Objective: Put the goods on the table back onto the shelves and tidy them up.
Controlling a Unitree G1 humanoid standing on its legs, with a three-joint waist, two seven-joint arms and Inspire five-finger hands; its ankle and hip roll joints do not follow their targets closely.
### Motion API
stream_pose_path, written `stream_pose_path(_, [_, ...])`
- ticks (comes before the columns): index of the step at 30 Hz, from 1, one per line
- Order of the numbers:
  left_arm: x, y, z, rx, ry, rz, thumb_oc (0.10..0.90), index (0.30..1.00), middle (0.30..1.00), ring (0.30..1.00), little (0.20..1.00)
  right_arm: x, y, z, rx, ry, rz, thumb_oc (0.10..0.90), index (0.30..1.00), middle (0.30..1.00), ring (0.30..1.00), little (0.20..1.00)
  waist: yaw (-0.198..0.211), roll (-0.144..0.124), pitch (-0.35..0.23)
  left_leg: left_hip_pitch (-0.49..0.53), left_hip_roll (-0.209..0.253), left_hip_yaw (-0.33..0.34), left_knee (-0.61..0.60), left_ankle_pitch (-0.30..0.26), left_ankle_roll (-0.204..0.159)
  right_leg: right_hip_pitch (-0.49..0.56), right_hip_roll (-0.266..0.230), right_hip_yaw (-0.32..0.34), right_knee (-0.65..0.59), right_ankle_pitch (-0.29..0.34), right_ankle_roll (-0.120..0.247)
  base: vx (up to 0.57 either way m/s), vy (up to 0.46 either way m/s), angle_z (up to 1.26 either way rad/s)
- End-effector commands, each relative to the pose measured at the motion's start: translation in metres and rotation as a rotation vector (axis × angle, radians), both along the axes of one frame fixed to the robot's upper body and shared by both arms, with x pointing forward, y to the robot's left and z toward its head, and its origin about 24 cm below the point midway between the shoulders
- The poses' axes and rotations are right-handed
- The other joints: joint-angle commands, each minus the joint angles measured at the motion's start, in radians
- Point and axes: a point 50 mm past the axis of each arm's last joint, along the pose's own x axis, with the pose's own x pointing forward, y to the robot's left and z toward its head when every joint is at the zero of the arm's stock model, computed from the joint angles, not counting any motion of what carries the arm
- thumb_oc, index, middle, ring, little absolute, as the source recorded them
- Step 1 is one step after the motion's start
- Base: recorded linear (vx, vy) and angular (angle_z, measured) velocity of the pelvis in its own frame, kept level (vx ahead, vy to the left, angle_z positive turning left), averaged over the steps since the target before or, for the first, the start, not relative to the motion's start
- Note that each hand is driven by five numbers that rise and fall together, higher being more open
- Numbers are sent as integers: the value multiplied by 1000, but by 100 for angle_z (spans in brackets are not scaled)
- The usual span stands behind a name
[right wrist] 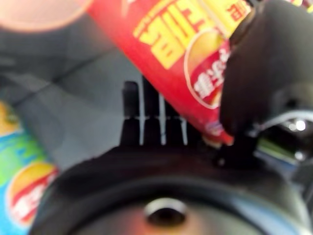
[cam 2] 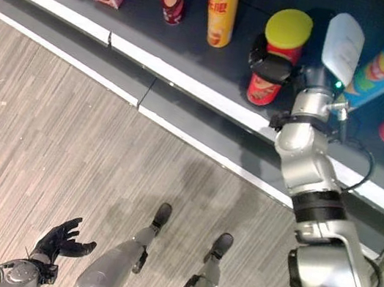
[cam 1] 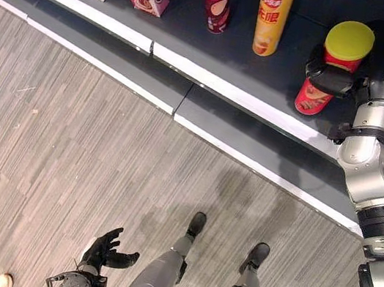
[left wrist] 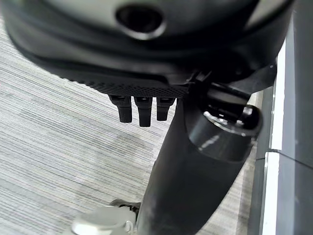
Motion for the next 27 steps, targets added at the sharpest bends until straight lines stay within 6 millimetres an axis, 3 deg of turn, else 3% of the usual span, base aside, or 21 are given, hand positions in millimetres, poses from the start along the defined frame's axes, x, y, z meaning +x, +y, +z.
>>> stream_pose_path(1, [-4,13,3,70,-7,-10,800,900,900,900,900,-22,10,84,-22,-341,36,400,300,300,300,300,31,-18,-61,-40,-5,-72,3,-49,-56,115,-59,-41,14,-116,107,12,-12,16])
stream_pose_path(13, [2,12,7,78,-31,-17,800,900,900,900,900,-22,-17,98,15,-365,-105,400,300,300,300,300,54,-20,-60,-70,-18,-100,3,-42,-57,109,-69,-71,14,-116,116,13,-5,9])
stream_pose_path(27, [10,9,11,76,-60,-16,800,900,900,900,900,-18,-41,93,75,-321,-205,400,300,300,300,300,54,-10,-62,-78,-24,-118,3,-39,-58,110,-77,-82,14,-121,119,-1,-2,0])
